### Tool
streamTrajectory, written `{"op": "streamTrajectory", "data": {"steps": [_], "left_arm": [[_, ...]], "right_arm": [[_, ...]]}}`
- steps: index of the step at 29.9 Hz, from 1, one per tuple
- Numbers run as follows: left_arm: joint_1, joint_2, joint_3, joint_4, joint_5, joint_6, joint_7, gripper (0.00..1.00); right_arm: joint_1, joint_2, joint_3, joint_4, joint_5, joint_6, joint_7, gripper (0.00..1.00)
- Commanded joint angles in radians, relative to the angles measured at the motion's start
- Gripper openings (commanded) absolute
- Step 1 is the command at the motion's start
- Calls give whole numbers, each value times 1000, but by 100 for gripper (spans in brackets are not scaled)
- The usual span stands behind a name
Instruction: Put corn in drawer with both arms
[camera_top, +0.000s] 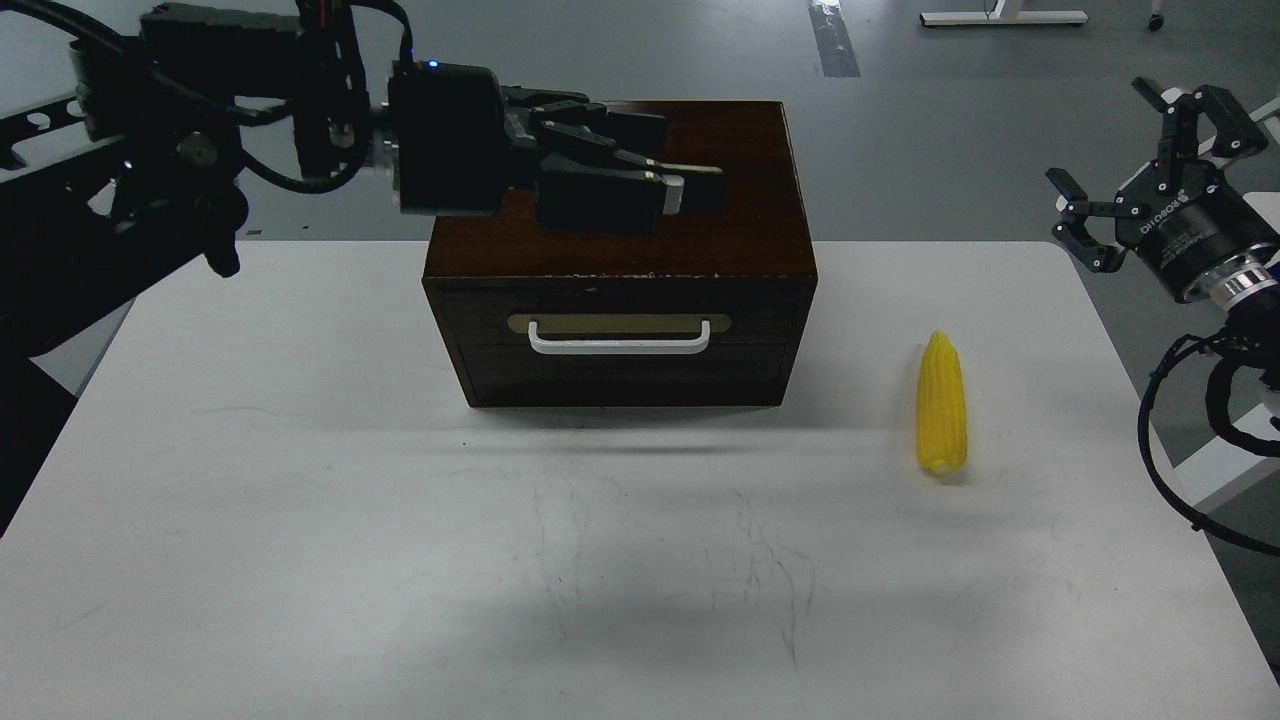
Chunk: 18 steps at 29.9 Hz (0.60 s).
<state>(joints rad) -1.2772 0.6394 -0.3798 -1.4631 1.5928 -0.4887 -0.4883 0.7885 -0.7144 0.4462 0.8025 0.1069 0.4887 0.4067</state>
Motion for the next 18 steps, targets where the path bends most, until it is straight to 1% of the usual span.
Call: {"op": "streamTrajectory", "data": {"steps": [1,4,8,11,13,18], "left_arm": [[-117,-47,200,4,192,0,0,99],[-142,-64,272,7,286,0,0,99],[-143,-93,320,18,427,0,0,99],[-143,-107,334,23,470,0,0,99],[-142,-133,345,49,504,0,0,99],[-143,-144,392,63,548,0,0,99]], "right_arm": [[0,0,0,-2,-1,0,0,100],[-2,0,5,-3,-1,0,0,100],[-5,-8,5,-3,-1,0,4,100],[-6,-8,5,-3,-1,0,4,100],[-6,-8,5,-5,-1,0,4,100],[-5,-8,5,-5,-1,0,4,100]]}}
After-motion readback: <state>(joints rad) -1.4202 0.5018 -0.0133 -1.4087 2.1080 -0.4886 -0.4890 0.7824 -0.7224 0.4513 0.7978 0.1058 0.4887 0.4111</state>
